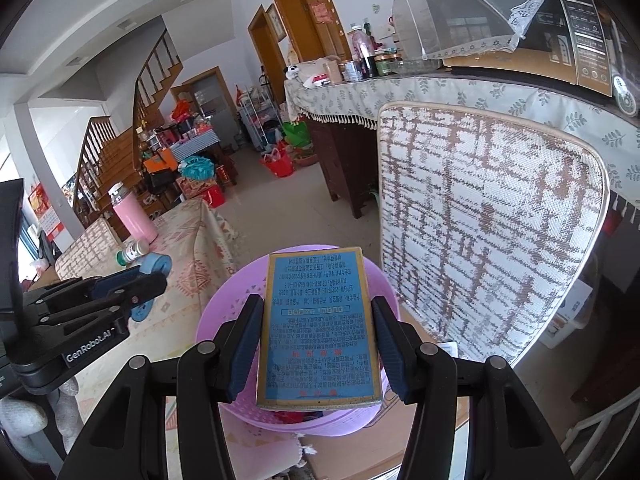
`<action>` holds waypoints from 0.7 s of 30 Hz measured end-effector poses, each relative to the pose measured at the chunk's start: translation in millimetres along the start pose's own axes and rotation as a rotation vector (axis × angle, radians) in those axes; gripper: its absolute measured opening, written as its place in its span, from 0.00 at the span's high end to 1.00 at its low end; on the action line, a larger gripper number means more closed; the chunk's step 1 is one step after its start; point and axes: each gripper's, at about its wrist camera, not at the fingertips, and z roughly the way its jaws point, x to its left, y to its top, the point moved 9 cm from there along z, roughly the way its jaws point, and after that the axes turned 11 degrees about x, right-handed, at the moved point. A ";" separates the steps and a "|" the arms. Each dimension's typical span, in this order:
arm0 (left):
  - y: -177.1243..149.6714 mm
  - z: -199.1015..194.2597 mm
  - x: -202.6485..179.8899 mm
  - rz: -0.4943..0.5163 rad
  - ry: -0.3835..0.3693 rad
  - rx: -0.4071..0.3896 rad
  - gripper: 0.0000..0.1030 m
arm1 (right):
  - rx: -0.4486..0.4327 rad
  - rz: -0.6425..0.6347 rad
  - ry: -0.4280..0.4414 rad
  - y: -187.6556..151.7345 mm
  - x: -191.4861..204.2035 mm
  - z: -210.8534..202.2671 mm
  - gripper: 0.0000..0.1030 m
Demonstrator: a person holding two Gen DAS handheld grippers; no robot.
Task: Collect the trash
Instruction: 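Lower the blue box and blue strap into the pink basket with both tools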
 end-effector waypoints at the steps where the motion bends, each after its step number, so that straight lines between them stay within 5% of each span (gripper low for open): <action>1: 2.3 2.0 -2.2 0.005 -0.002 0.000 0.75 | -0.001 0.001 -0.001 1.0 -1.1 0.3 0.43; 21: 10.2 42.7 -20.6 -0.004 -0.095 0.067 0.75 | 0.016 0.023 -0.013 10.3 -14.7 24.1 0.43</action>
